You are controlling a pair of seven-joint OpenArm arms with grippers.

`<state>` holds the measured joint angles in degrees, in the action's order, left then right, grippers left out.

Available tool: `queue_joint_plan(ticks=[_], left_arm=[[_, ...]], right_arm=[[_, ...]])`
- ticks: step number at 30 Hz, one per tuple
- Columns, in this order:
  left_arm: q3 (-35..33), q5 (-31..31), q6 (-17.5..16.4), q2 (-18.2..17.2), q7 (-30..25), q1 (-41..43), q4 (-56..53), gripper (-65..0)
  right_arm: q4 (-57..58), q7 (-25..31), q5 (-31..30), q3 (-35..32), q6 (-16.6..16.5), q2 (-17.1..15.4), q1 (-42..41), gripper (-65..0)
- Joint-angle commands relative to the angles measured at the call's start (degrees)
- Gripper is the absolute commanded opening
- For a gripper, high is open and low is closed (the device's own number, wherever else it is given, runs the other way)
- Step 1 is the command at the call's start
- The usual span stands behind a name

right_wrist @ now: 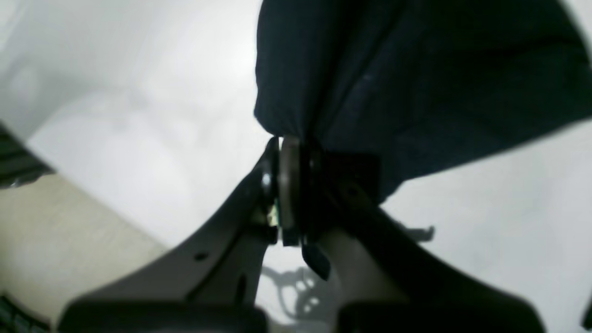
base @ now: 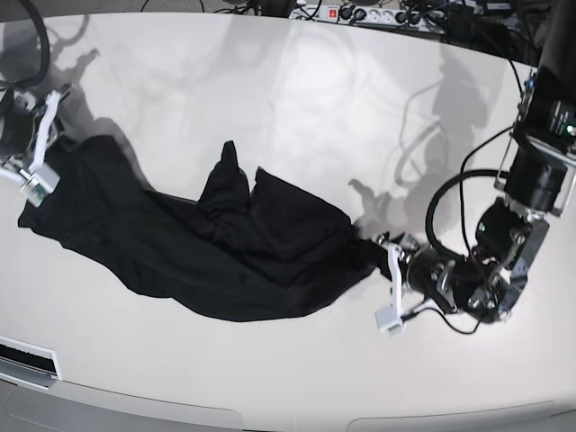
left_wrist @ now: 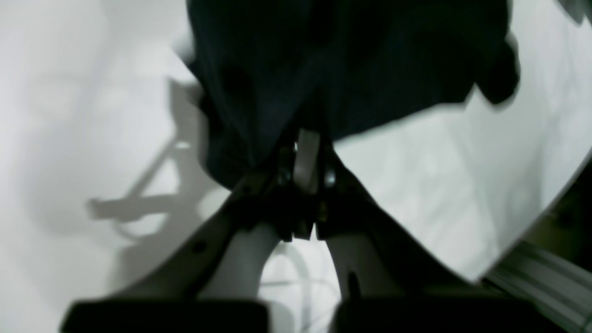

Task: Layout the t-shirt on the table in an organized manner, then fold the t-shirt properly
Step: 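Pull the grippers apart and fling the shirt flat onto the table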

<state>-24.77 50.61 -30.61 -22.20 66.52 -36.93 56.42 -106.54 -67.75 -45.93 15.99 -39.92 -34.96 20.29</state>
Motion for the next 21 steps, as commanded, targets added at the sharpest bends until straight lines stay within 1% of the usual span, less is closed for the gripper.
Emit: queue_joint_plan(ticks=[1,3,5,6,7,9,10,11,12,13,14,15,16,17,18,19,21], left_arm=[[0.4,2.0,-0.8,-0.5,1.1,-0.7,0.9,-65.0],[0.4,4.8,-1.9,-1.5,3.4,2.0,0.9,-65.0],[0.4,6.8,-2.4,-2.7,3.4,4.3,0.9,-65.0],[0.4,7.0,-3.0,-3.0,3.1,5.0,0.9,-65.0],[0.4,6.9,-3.4,-3.4,2.3,5.6,0.9,-65.0],[0.4,6.1,-3.3,-3.6,-0.7,5.5,0.9,-65.0],[0.4,4.5,-3.3,-3.5,-2.7,4.4,0.9,-65.0],[0.3,2.4,-3.2,-3.5,-4.5,2.5,0.9,-65.0],[-0.2,0.6,-2.3,-3.6,-5.6,-0.5,0.9,-65.0],[-1.1,-0.8,-1.5,-3.9,-6.2,-4.8,0.9,-65.0],[-2.4,-1.6,-1.3,-4.4,-6.7,-10.3,0.9,-65.0],[-4.0,-2.4,-1.4,-4.9,-7.7,-16.7,0.9,-65.0],[-5.2,-3.5,-1.3,-5.3,-8.7,-23.8,0.9,-65.0],[-5.8,-4.2,-0.8,-5.3,-9.5,-30.9,0.9,-65.0],[-5.8,-4.2,0.3,-5.3,-9.5,-37.5,0.9,-65.0],[-5.7,-4.2,1.4,-5.2,-9.4,-38.1,0.9,-65.0],[-5.3,-3.8,2.7,-5.3,-9.0,-38.1,0.8,-65.0]], right_arm=[[-0.9,0.6,-0.6,-0.8,-0.1,-1.3,0.7,-65.0],[-0.9,0.6,-0.5,-3.5,-0.1,-1.3,2.4,-65.0],[-0.8,0.7,0.5,-6.2,-0.1,-1.2,3.0,-65.0],[-0.8,1.6,2.1,-7.4,-0.1,-1.2,3.0,-65.0],[-0.8,3.6,4.5,-8.3,-0.1,-1.2,2.5,-65.0],[-0.8,10.3,11.8,-9.2,-0.1,-1.2,0.6,-65.0],[-0.8,14.1,16.1,-9.3,2.4,-1.2,-1.2,-65.0],[-0.8,16.9,20.2,-9.2,6.0,-1.3,-3.7,-65.0],[-0.9,17.9,24.4,-8.7,9.7,-1.4,-6.9,-65.0],[-1.0,17.6,27.9,-7.9,13.4,-1.6,-10.9,-65.0],[-1.3,16.9,29.7,-6.3,16.8,-2.1,-15.2,-65.0],[-2.1,15.7,29.7,-4.3,18.6,-3.3,-19.6,-65.0],[-3.5,14.2,28.5,-1.9,19.8,-4.9,-24.2,-65.0],[-5.1,12.6,25.8,1.0,20.7,-6.7,-28.3,-65.0],[-6.5,11.5,21.9,3.9,20.7,-8.6,-32.0,-65.0],[-7.3,11.1,17.8,6.7,19.6,-10.5,-34.9,-65.0],[-7.4,10.8,10.8,11.1,17.0,-14.4,-38.3,-65.0]])
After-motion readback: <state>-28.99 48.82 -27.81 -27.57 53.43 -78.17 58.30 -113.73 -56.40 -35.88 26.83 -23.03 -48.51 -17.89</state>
